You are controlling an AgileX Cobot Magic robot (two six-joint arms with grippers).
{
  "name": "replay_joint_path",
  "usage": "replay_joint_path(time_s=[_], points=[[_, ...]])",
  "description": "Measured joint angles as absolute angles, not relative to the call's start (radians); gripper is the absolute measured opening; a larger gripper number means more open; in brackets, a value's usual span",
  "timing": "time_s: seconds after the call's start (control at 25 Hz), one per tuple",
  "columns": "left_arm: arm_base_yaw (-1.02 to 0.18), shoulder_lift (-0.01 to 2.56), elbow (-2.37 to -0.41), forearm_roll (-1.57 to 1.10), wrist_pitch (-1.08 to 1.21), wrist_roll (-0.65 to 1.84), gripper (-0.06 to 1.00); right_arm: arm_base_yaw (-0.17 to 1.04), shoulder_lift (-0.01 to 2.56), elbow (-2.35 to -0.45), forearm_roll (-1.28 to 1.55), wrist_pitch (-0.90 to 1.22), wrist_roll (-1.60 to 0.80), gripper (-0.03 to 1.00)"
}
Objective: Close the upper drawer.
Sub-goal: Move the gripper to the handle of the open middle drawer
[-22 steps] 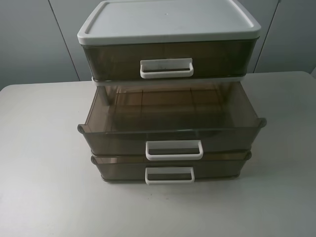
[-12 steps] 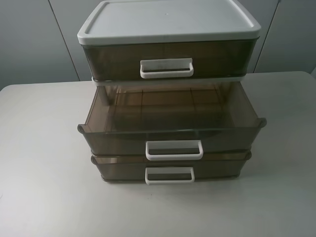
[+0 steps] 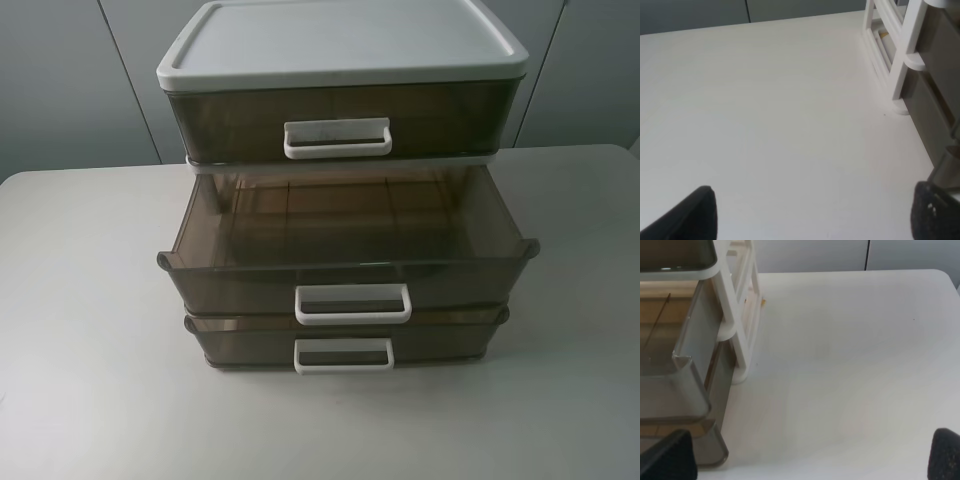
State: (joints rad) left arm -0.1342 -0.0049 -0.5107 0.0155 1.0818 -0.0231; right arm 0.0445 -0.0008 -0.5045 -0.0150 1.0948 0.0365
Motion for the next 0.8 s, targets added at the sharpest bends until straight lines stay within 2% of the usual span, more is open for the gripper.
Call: replay_joint_path(time_s=[0.64, 0.8], points=[[-0.134, -0.005, -0.511, 0.016, 1.082, -0.023, 0.74, 0.045, -0.001, -0.505, 0.009, 1.095, 0.039, 0.7], [-0.134, -0.005, -0.511, 0.016, 1.082, -0.023, 0.74, 0.045, 0.105, -0.537, 0.061, 1.097, 0.041, 0.7]])
